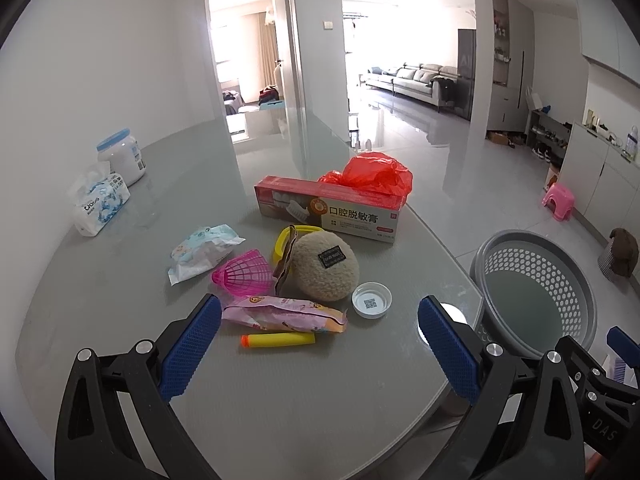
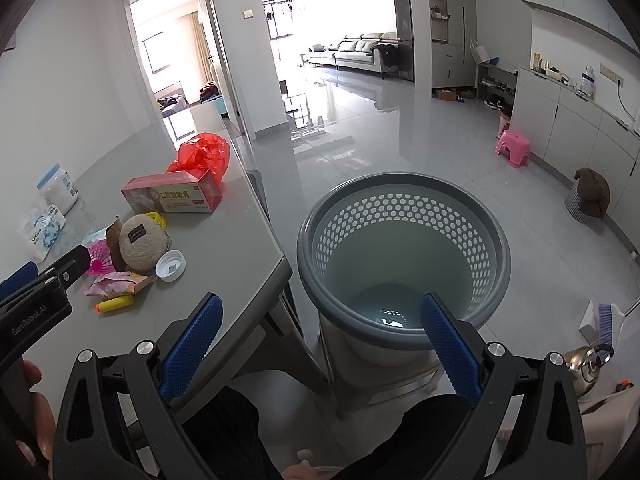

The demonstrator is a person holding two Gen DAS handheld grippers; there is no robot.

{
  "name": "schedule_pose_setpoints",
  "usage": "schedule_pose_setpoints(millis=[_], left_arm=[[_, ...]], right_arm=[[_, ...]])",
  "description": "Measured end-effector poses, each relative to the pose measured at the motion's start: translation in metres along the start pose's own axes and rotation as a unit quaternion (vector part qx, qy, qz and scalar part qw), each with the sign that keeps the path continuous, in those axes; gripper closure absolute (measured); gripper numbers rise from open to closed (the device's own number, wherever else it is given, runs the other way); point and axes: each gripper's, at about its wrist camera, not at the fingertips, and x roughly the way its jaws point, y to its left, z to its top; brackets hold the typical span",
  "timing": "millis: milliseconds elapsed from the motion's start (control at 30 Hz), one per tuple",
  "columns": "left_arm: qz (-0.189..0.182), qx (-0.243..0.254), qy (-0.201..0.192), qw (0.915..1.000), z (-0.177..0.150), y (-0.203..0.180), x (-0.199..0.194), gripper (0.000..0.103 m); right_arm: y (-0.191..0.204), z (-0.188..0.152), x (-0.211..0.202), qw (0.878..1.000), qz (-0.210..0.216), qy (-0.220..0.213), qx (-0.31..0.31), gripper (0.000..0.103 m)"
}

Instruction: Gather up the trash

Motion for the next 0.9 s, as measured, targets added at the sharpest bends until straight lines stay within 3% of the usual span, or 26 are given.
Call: schedule_pose_setpoints(millis=[900], left_arm=[[0.001, 0.001, 0.004, 1.0000, -0.0034, -0.0007, 0.0007, 0.006]], right_arm=[[0.0014, -0.0006, -0.0012, 1.000, 0.000, 0.000, 0.000, 0.008]])
